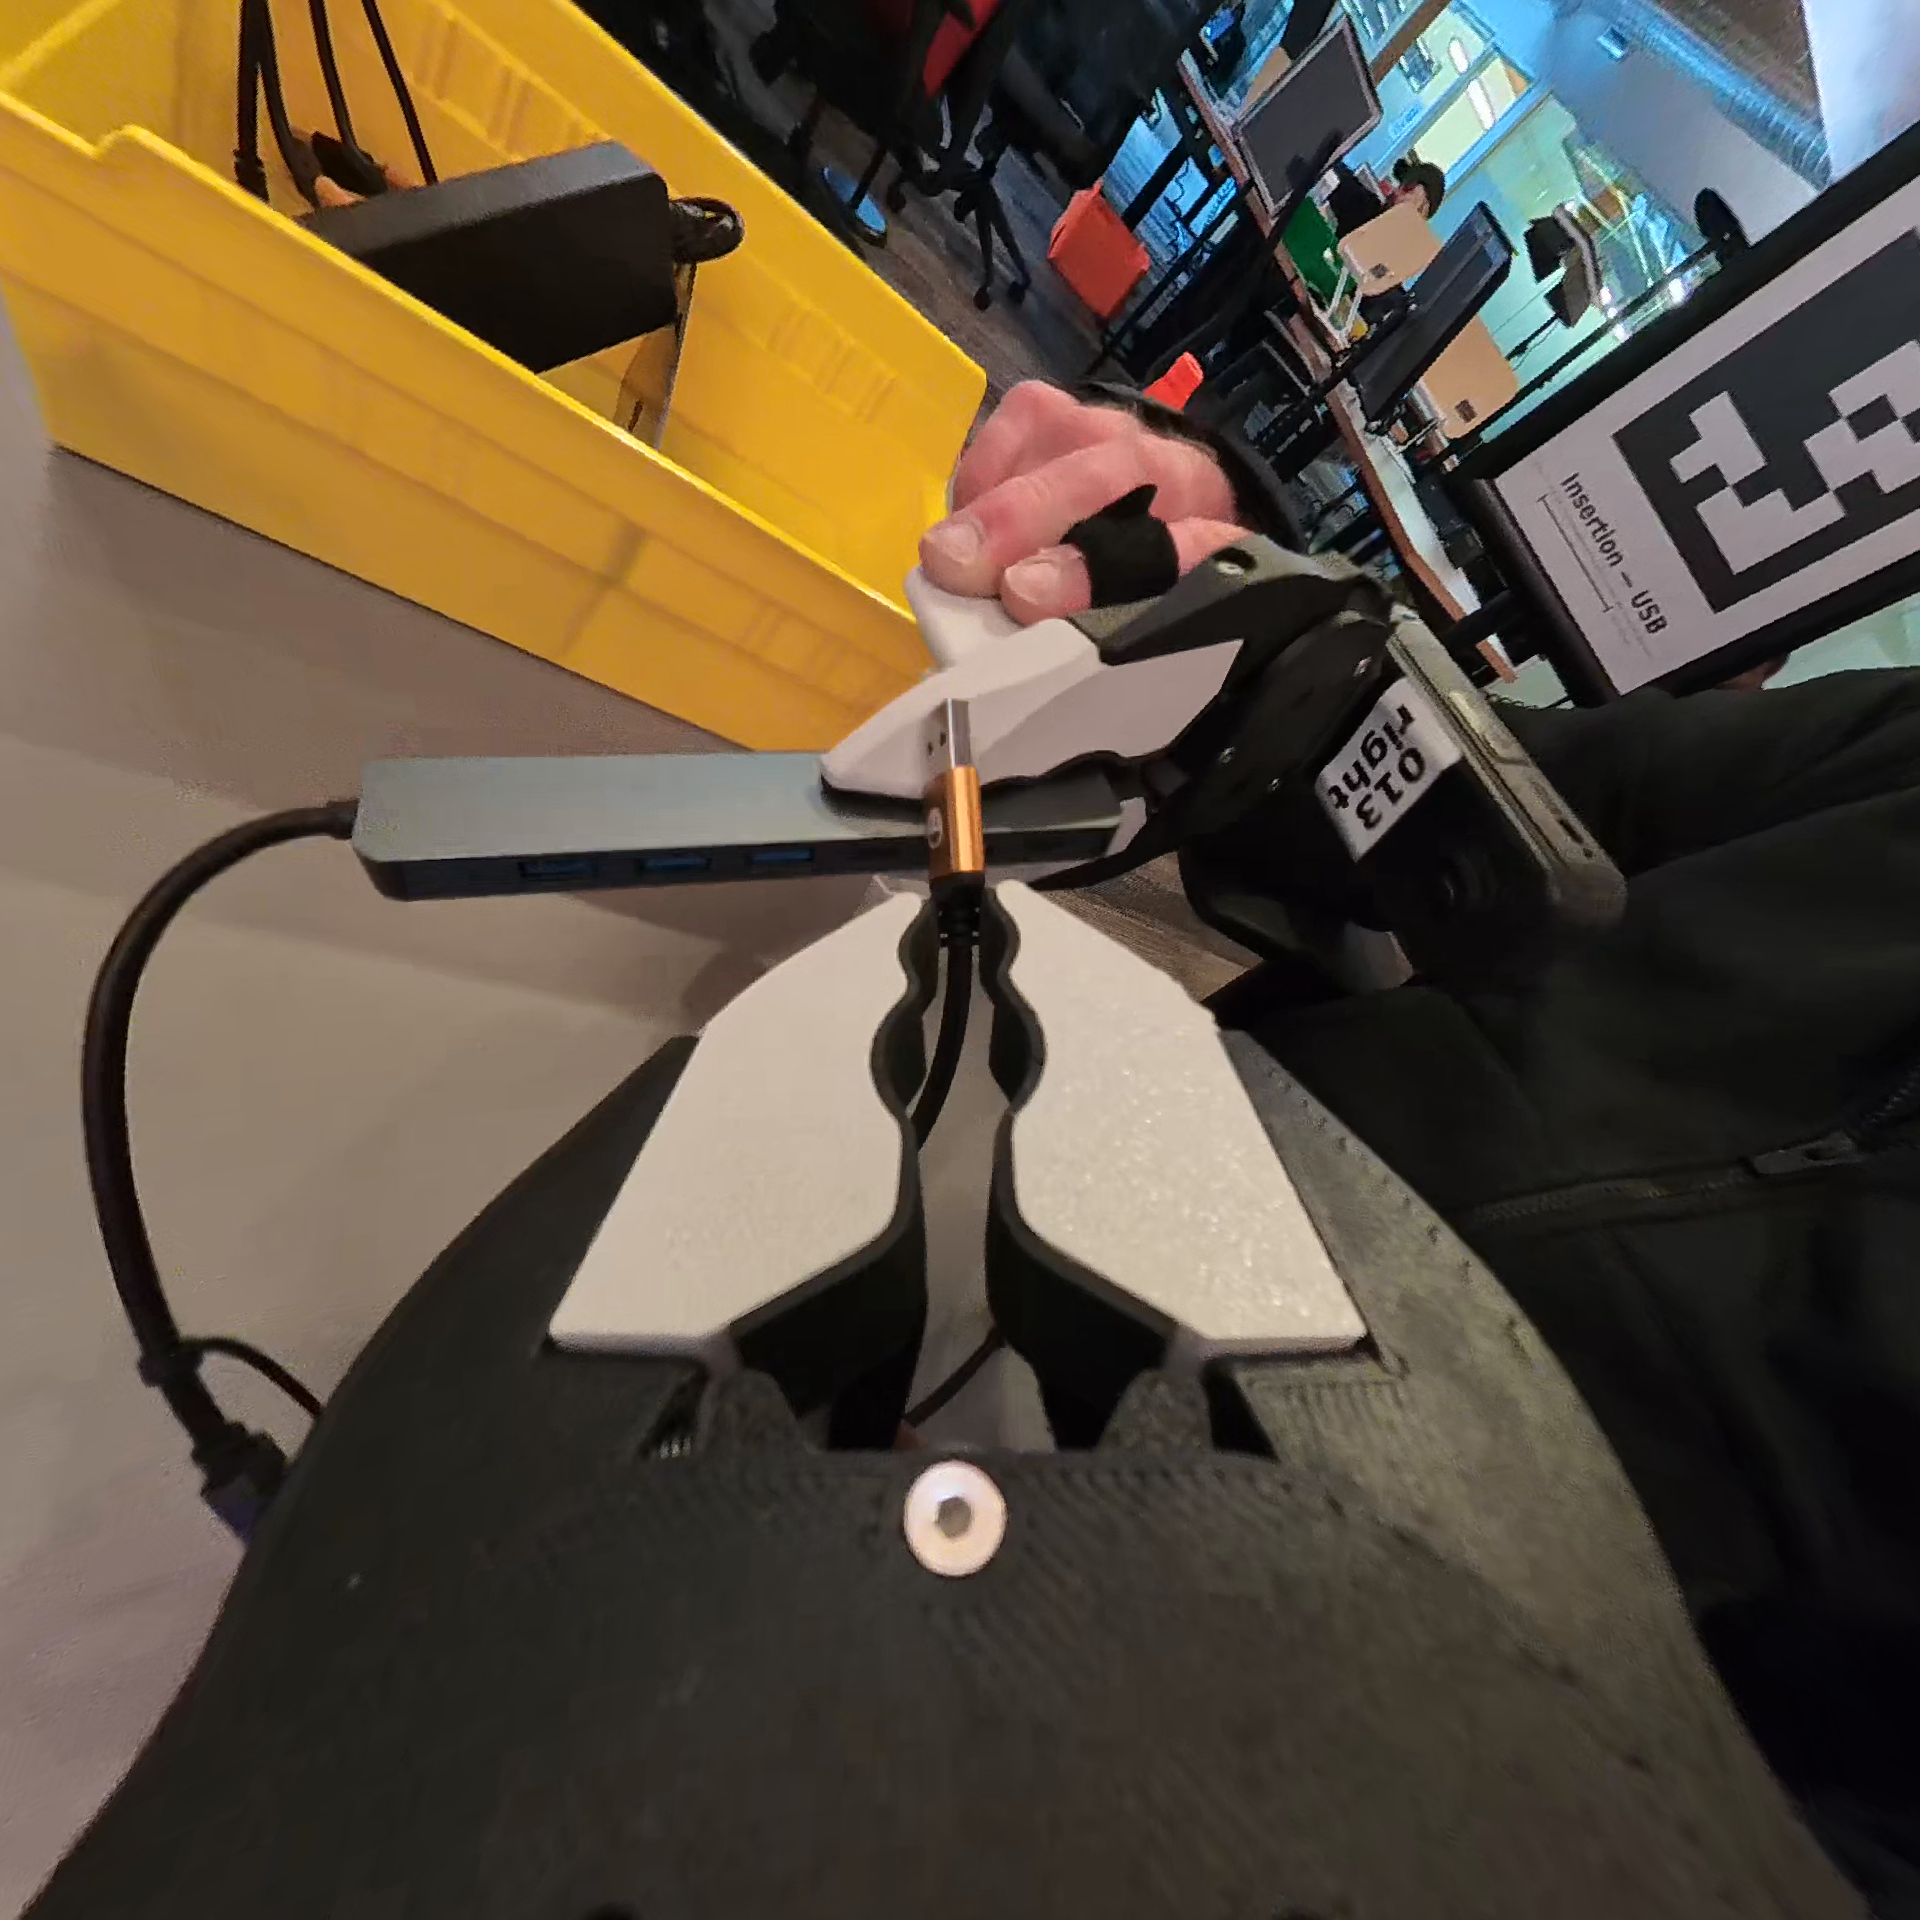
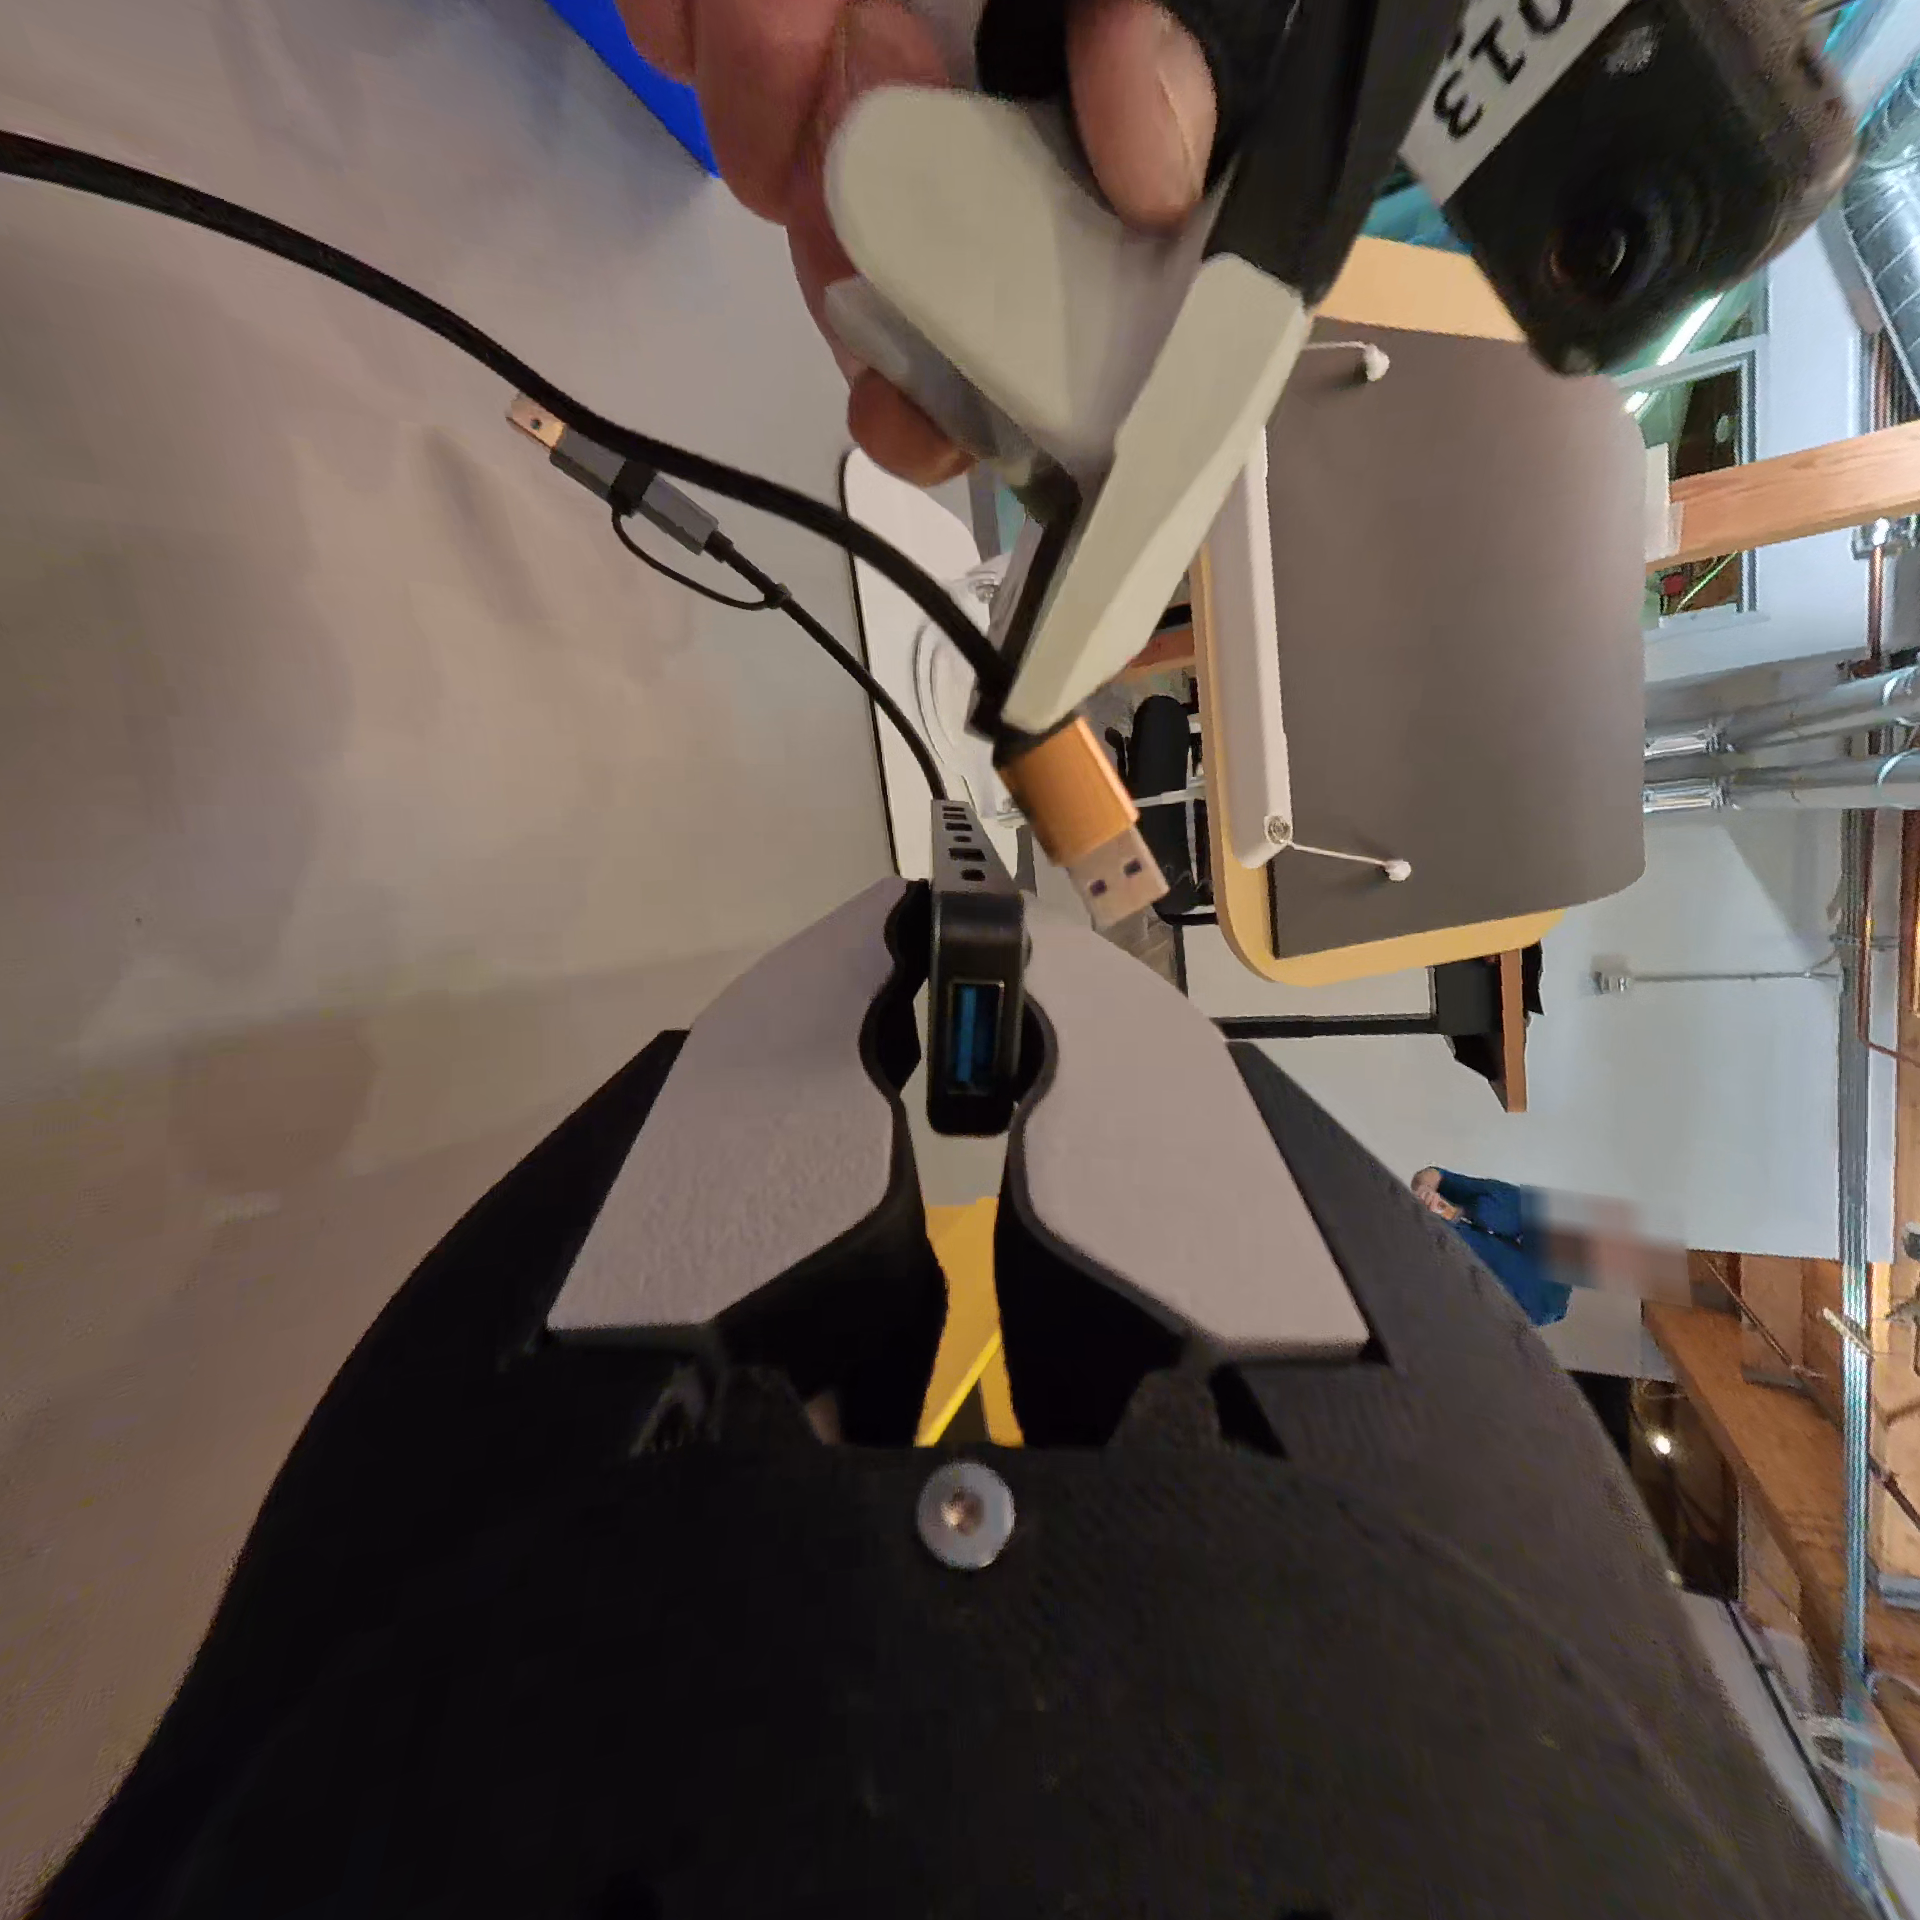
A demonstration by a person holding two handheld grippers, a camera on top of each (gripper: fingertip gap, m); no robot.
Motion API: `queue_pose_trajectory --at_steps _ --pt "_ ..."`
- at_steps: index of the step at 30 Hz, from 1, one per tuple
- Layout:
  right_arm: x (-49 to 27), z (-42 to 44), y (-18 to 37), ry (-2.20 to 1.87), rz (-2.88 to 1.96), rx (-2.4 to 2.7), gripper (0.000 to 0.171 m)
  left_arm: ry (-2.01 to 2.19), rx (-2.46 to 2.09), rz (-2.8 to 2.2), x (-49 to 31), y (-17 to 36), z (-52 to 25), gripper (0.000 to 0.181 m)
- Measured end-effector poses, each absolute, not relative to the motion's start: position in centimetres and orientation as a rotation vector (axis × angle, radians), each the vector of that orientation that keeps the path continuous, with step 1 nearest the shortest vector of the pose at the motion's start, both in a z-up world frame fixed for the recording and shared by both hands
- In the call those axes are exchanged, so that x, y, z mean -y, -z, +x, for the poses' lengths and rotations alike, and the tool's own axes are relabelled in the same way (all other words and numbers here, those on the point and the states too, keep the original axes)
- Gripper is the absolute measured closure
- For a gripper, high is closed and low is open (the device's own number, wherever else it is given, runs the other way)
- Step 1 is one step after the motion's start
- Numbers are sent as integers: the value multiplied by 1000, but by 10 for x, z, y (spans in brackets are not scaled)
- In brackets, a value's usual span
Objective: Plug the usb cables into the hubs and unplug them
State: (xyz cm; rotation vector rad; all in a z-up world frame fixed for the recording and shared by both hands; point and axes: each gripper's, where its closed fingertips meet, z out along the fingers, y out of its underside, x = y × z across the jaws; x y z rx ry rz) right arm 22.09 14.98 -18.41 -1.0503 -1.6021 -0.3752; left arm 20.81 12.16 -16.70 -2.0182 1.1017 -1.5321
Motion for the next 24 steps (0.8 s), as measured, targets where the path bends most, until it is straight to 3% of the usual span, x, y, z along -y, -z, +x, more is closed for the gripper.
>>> queue_pose_trajectory --at_steps 15,24 --pt "-148 218 183 360 -1058 1595 161 1427 -1016 -2202 -134 208 214 173" --pt "-155 226 189 325 -1124 1582 161 796 -892 -2321 -175 246 189 171"
